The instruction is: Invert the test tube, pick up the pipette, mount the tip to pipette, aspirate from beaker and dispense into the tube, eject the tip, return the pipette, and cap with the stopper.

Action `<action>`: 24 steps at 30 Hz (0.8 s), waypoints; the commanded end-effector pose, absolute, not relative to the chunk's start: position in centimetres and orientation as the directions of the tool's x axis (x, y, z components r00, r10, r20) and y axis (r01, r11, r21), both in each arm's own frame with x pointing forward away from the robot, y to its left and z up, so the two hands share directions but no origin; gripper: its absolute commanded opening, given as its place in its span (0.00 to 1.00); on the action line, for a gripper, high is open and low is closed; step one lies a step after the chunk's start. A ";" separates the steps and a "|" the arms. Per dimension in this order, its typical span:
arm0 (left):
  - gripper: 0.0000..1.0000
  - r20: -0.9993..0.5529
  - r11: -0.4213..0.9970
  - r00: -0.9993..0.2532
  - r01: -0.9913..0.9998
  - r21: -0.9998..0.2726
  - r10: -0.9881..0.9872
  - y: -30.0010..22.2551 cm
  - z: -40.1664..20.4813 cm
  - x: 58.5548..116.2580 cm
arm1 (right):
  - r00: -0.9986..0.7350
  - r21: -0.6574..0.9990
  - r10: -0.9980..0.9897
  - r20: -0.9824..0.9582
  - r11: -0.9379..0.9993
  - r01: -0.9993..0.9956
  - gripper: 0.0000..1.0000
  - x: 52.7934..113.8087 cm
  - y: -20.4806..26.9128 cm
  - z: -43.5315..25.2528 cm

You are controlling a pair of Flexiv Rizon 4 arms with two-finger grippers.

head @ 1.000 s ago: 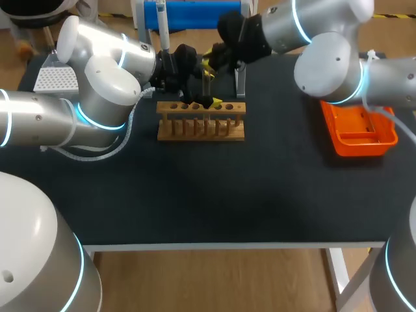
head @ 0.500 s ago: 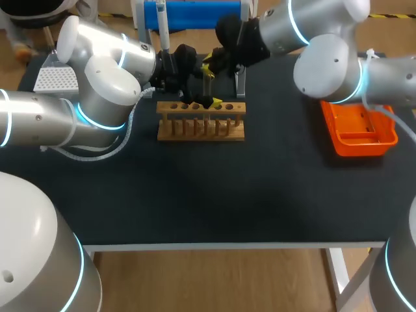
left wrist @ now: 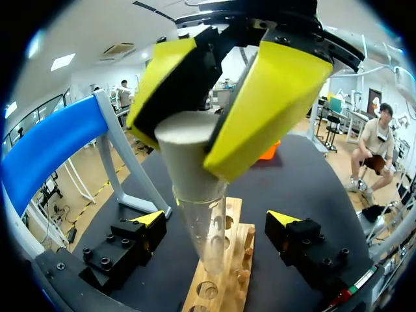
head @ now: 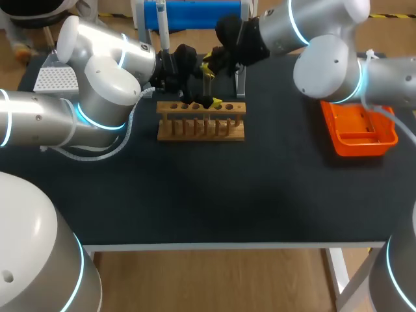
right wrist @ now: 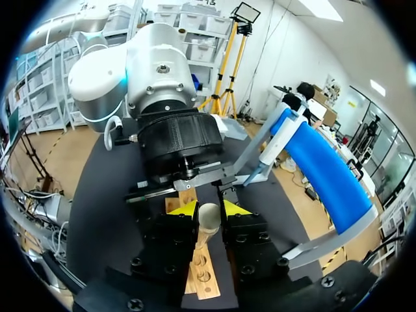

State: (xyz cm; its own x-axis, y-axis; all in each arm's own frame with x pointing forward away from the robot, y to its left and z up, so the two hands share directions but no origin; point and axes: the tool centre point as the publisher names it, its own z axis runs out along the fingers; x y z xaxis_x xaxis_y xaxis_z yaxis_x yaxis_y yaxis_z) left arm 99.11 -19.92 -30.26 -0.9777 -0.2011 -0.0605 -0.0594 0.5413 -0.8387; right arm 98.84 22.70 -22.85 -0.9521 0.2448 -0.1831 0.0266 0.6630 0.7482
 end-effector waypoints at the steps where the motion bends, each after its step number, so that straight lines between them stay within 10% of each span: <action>1: 1.00 -0.059 0.543 -0.978 -0.060 -0.838 -0.200 -19.9 -30.2 99.1 | -0.953 0.744 0.246 -0.178 0.667 0.033 0.00 98.7 22.6 -23.1; 16: 1.00 -0.059 0.543 -0.978 -0.060 -0.838 -0.200 -19.9 -30.2 99.1 | -0.953 0.737 0.262 -0.150 0.672 0.069 0.00 98.4 22.0 -24.7; 21: 1.00 -0.059 0.543 -0.978 -0.060 -0.838 -0.200 -19.9 -30.2 99.1 | -0.954 0.737 0.264 -0.141 0.671 0.077 0.49 98.4 22.0 -24.9; 24: 1.00 -0.059 0.543 -0.978 -0.060 -0.838 -0.200 -19.9 -30.2 99.1 | -0.953 0.739 0.268 -0.138 0.668 0.081 0.98 98.5 21.9 -25.0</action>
State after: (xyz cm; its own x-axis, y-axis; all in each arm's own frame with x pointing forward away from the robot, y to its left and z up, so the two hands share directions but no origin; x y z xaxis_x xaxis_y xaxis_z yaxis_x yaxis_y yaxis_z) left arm 99.10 -19.92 -30.26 -0.9777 -0.2010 -0.0605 -0.0594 0.5414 -0.8387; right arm 98.41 21.82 -24.81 -0.9538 0.2668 -0.1383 0.0811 0.6717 0.7364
